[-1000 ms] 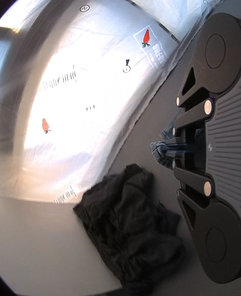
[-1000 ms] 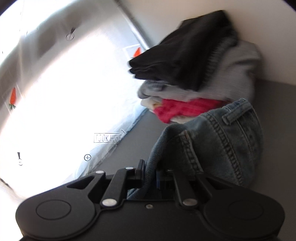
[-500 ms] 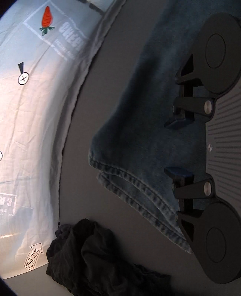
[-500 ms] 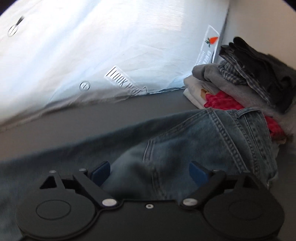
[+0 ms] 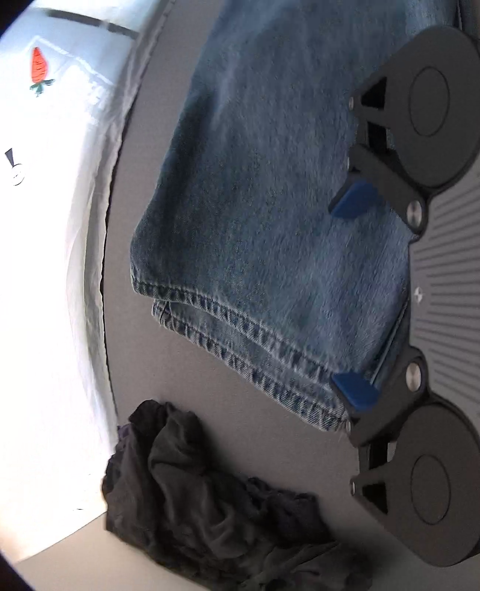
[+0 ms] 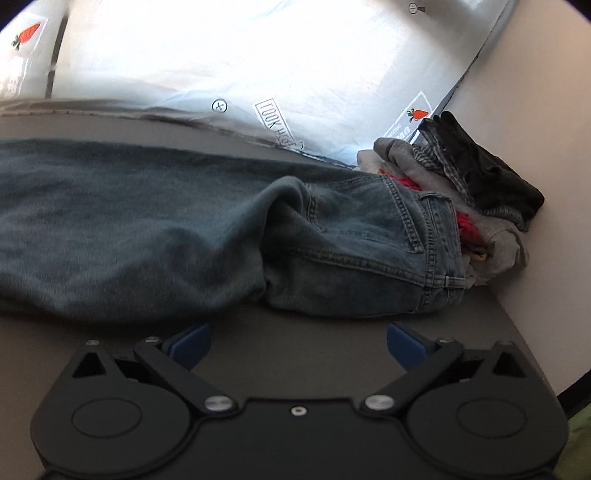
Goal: Fold clothes
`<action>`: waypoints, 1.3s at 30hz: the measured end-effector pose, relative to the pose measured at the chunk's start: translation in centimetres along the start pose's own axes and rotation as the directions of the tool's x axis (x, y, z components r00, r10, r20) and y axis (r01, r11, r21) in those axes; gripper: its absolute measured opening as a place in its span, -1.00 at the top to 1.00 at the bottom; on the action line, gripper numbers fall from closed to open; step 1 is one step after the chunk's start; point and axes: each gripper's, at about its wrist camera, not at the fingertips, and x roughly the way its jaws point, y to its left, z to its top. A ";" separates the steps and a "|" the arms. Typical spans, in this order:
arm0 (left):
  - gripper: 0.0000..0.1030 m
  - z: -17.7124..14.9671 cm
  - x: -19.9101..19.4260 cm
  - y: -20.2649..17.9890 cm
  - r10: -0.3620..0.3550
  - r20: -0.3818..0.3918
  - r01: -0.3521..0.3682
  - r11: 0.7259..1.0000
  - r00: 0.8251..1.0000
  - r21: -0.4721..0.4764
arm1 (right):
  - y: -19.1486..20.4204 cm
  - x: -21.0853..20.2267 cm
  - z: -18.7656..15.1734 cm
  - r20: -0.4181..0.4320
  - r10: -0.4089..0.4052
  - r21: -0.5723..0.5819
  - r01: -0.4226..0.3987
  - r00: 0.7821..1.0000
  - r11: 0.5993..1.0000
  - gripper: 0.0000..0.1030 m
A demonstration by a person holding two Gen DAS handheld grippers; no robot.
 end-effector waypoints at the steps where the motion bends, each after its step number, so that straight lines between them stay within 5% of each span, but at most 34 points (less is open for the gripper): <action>1: -1.00 0.0 0.1 0.0 0.004 -0.003 -0.004 1.000 1.000 0.000 | 0.6 0.4 -0.3 -0.004 0.004 -0.049 -0.004 1.000 0.999 -0.99; 5: -1.00 0.2 0.3 0.0 0.016 -0.014 -0.016 1.000 1.000 0.005 | 2.5 0.5 -0.1 0.057 -0.002 -0.155 0.011 0.998 0.988 -1.00; 13: -1.00 0.0 0.2 -1.0 0.037 0.038 -0.042 0.991 0.999 0.126 | 3.3 0.1 6.1 0.271 0.056 -0.059 -0.041 0.961 0.997 -1.00; 16: -1.00 -0.2 0.0 -1.6 0.063 0.067 -0.072 0.986 0.996 0.151 | 3.9 0.9 7.9 0.258 0.098 -0.035 -0.092 0.961 0.995 -1.00; 21: -1.00 -0.4 -0.1 -2.1 0.082 0.093 -0.098 0.980 0.992 0.171 | 5.6 2.4 6.4 0.185 0.023 -0.132 0.001 0.982 0.991 -1.00; 28: -1.00 0.1 0.2 -1.6 0.065 0.067 -0.073 0.990 0.996 0.119 | 4.2 4.0 4.3 0.075 -0.052 -0.124 0.061 0.996 0.990 -1.00; 36: -1.00 0.0 0.3 -1.1 0.042 0.060 -0.047 0.995 0.997 0.090 | 4.4 5.0 6.4 0.094 -0.045 -0.123 0.056 0.995 0.991 -0.99; 39: -1.00 0.2 0.4 -0.5 0.017 0.044 -0.019 0.998 0.999 0.064 | 1.6 3.8 5.1 0.075 -0.108 -0.044 0.111 0.991 0.993 -1.00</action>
